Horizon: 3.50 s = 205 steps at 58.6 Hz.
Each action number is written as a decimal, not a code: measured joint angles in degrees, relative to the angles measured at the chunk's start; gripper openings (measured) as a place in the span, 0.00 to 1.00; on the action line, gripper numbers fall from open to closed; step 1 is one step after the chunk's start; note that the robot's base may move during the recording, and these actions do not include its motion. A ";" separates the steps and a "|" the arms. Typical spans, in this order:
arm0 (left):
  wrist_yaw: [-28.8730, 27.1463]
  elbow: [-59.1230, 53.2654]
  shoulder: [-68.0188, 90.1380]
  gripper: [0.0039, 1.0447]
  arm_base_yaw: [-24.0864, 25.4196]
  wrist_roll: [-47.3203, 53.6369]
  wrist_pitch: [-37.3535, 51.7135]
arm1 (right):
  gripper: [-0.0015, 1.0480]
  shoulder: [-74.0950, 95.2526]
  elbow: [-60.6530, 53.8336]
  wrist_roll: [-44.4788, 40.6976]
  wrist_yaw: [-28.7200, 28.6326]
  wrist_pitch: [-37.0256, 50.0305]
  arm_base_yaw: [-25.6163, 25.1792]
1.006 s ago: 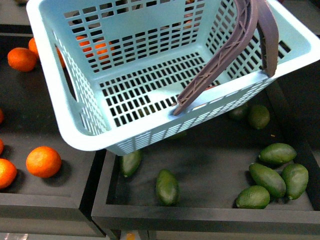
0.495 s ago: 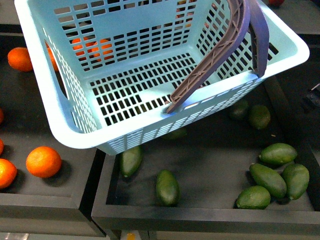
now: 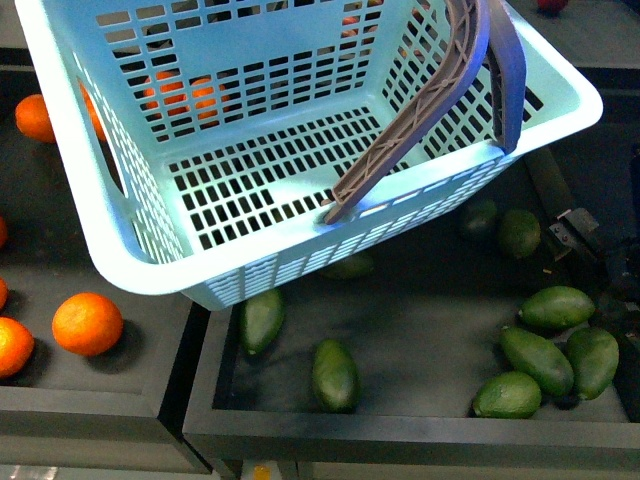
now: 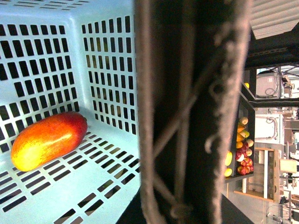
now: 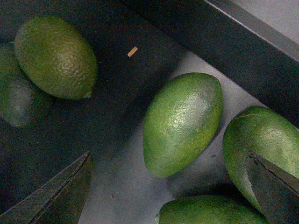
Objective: Pick mango and avocado into basket
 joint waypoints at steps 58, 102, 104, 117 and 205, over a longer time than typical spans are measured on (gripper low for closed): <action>0.04 0.00 0.00 0.05 -0.02 0.00 0.00 | 0.93 9.84 14.86 3.23 1.55 -6.69 1.75; 0.02 0.00 0.00 0.05 -0.02 0.00 0.00 | 0.91 16.68 21.73 3.58 2.14 -9.31 1.66; 0.02 0.00 0.00 0.05 -0.02 0.00 0.00 | 0.87 17.03 22.12 3.48 2.16 -9.44 1.68; 0.02 0.00 0.00 0.05 -0.02 0.00 0.00 | 0.59 17.64 22.43 3.39 1.70 -8.55 1.55; 0.07 0.00 0.00 0.05 -0.02 0.00 0.00 | 0.53 -48.46 -20.20 -27.80 -16.55 8.61 5.11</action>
